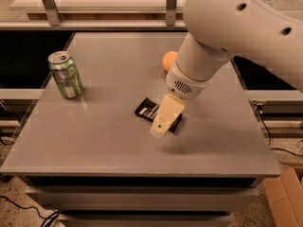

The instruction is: Pick rxbar chocolate

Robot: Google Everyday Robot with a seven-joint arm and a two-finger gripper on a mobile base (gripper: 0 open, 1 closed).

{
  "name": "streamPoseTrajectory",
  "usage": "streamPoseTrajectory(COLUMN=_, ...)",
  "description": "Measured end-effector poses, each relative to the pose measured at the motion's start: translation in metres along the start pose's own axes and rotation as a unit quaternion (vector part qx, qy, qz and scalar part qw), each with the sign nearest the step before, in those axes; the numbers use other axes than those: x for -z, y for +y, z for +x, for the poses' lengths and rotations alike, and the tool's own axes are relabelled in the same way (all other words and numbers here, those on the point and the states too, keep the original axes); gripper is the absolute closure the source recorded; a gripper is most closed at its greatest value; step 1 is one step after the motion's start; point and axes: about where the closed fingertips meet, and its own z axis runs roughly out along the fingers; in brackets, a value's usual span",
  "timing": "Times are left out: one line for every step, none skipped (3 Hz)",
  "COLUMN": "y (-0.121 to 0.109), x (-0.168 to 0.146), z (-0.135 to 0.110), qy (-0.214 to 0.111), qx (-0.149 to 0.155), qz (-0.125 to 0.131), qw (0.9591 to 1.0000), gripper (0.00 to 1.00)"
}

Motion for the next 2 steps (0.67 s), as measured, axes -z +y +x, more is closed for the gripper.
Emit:
streamPoseTrajectory(y=-0.001, x=-0.019, z=-0.005, qy=-0.004, qx=0.006, qz=-0.001, qw=1.0, gripper=0.0)
streamPoseTrajectory(y=-0.002, x=-0.033, z=-0.012, qy=-0.005, qx=0.015, qz=0.001, qw=0.9999, gripper=0.0)
